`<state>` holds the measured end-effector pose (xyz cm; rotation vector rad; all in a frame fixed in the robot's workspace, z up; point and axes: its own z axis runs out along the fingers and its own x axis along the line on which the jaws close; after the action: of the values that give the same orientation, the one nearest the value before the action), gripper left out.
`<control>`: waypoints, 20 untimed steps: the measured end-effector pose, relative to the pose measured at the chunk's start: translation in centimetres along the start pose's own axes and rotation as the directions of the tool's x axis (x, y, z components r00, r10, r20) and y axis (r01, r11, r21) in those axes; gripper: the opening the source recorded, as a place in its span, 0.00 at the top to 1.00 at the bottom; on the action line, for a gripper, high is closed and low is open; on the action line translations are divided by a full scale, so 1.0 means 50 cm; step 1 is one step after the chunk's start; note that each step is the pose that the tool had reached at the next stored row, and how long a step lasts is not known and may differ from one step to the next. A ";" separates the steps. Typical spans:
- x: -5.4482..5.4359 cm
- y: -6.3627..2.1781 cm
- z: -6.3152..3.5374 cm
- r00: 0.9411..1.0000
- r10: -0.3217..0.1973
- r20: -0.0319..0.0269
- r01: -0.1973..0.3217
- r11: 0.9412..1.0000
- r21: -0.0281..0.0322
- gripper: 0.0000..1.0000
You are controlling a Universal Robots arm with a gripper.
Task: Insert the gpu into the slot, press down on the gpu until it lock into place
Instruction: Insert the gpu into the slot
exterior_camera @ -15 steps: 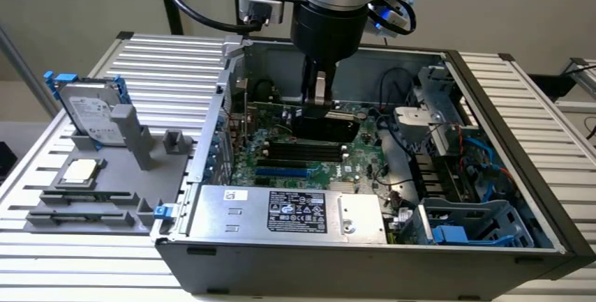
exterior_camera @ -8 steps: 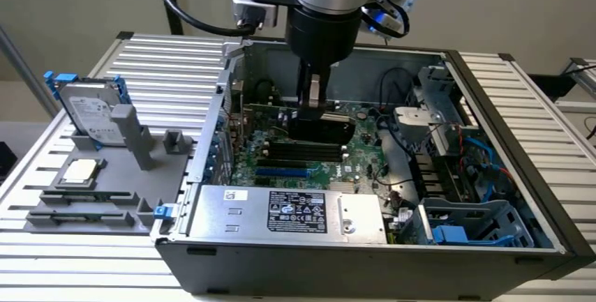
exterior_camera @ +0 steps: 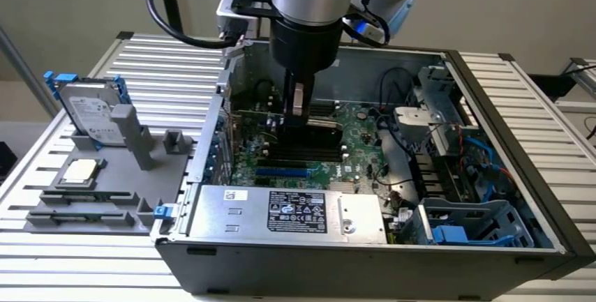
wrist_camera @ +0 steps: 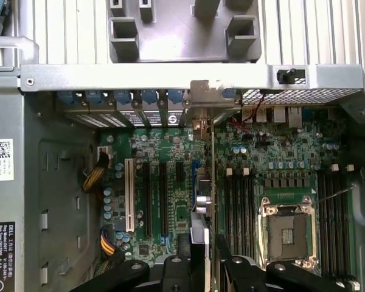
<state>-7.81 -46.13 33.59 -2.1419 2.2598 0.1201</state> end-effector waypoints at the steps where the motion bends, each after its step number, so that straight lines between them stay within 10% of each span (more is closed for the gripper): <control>1: 0.000 0.000 0.001 1.000 0.000 0.000 0.000 1.000 0.000 0.74; 20: 0.005 0.001 0.070 1.000 0.001 0.000 -0.001 1.000 0.002 0.74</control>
<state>-8.01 -46.13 30.09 -2.1403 2.2595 0.1187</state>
